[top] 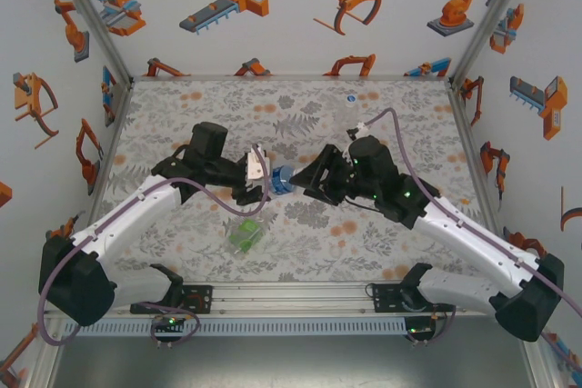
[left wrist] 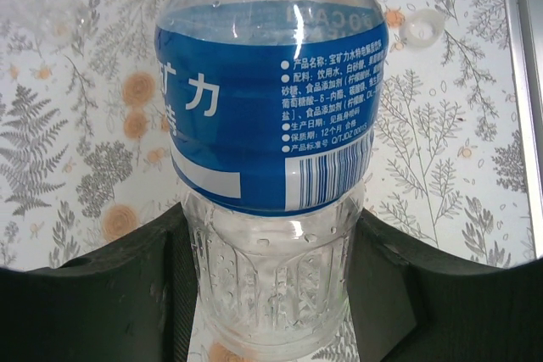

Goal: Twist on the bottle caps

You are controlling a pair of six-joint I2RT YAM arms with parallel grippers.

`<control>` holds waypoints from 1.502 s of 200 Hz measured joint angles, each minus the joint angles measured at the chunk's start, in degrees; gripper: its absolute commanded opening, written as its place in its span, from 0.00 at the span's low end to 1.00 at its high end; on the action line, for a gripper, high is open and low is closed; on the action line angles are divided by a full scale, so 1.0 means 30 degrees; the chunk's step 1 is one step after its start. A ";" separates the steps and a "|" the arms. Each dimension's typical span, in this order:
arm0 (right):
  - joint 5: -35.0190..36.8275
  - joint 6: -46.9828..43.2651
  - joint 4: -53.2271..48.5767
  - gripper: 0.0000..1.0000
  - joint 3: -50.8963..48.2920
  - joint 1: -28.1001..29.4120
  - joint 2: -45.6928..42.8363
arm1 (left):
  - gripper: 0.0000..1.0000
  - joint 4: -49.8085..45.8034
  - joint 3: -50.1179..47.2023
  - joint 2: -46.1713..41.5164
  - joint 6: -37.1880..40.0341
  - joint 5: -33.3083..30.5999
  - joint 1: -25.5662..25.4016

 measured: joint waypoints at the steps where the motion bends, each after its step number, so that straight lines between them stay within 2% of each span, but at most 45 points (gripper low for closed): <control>1: 0.0007 -0.0066 -0.0036 0.63 0.0022 0.0000 0.0007 | 0.00 0.0015 0.0000 0.0000 -0.0007 0.0015 0.0000; 19: 0.0015 -0.1202 -0.0991 0.68 0.0517 0.0000 0.0109 | 0.00 0.0291 0.0029 0.0000 -0.0058 0.0138 -0.0015; 56: 0.0175 -0.3869 -0.2339 0.69 0.1661 0.0000 0.0036 | 0.00 0.0576 0.0073 0.0000 -0.0117 0.0401 -0.0015; 133: 0.0692 -1.2779 -0.3592 0.59 0.4240 -0.0204 -0.1056 | 0.00 0.0058 0.0678 0.0284 -0.0015 0.1027 -0.0022; 160: 0.0619 -1.4834 -0.4109 0.48 0.4677 -0.0444 -0.0860 | 0.00 -0.0219 0.0692 0.0372 0.0044 0.1202 -0.0058; 183: 0.0597 -1.4200 -0.4699 0.48 0.5537 -0.1107 -0.0066 | 0.00 -0.0328 0.0707 0.0386 0.0044 0.1231 -0.0160; 253: -0.0823 -0.6513 -0.5406 0.49 0.6186 -0.1603 0.1923 | 0.00 -0.0503 0.1035 0.0838 0.0029 0.0284 -0.0197; 300: -0.1093 -0.4371 -0.5253 0.49 0.5078 -0.1858 0.1727 | 0.00 -0.0714 0.1078 0.0940 0.0029 -0.0051 -0.0328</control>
